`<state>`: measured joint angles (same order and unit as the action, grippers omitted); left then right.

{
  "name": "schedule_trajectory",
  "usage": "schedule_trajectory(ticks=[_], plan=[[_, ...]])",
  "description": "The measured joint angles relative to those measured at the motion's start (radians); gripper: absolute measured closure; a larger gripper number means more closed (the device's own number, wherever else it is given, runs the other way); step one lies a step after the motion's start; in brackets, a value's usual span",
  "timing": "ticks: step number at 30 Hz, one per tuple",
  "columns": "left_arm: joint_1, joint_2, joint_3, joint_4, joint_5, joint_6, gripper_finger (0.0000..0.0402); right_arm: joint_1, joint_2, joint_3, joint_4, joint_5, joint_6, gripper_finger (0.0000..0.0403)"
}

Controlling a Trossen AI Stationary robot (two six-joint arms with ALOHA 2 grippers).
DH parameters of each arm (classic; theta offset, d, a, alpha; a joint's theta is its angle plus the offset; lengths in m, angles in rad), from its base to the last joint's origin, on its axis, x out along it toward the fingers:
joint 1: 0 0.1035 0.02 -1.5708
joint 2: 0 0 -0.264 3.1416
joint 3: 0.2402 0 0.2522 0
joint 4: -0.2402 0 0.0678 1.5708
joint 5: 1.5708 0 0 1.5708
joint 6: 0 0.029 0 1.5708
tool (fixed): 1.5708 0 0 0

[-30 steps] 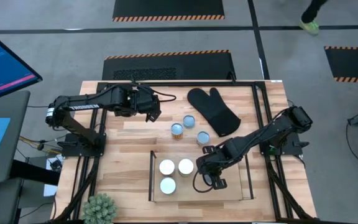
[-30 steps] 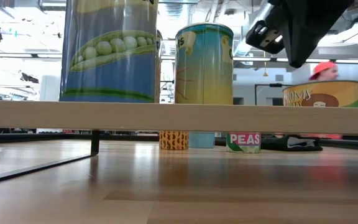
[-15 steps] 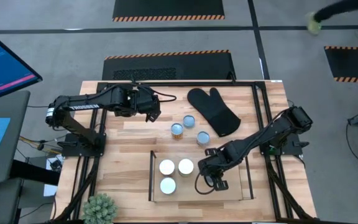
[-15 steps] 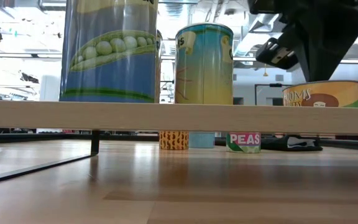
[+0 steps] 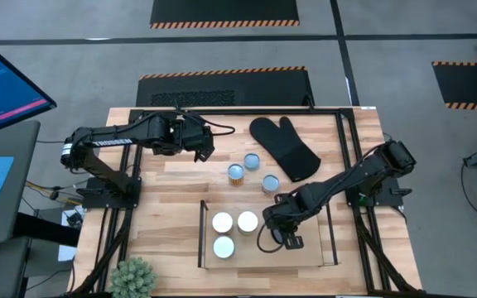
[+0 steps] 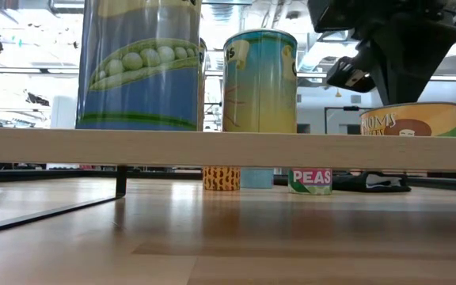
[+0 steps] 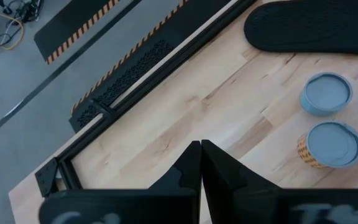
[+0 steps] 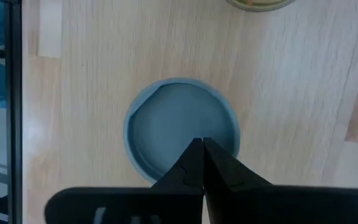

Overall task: Pick and place cans onto a shelf
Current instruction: Adjust the canned mushroom on the shelf

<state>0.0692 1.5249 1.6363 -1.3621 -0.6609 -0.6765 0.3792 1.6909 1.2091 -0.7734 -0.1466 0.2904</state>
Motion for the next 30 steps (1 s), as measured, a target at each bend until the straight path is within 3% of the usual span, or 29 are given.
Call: schedule_trajectory(ticks=[21, 30], plan=[[0.0, 0.0, 0.0, 0.0, -0.001, 0.0, 0.0401, -0.001, 0.0, -0.004, 0.003, -0.01, -0.035, 0.038], [0.0, 0.0, 0.0, 0.0, -0.001, -0.014, 0.0401, 0.005, -0.007, -0.055, 0.005, -0.006, 0.075, 0.0387]])
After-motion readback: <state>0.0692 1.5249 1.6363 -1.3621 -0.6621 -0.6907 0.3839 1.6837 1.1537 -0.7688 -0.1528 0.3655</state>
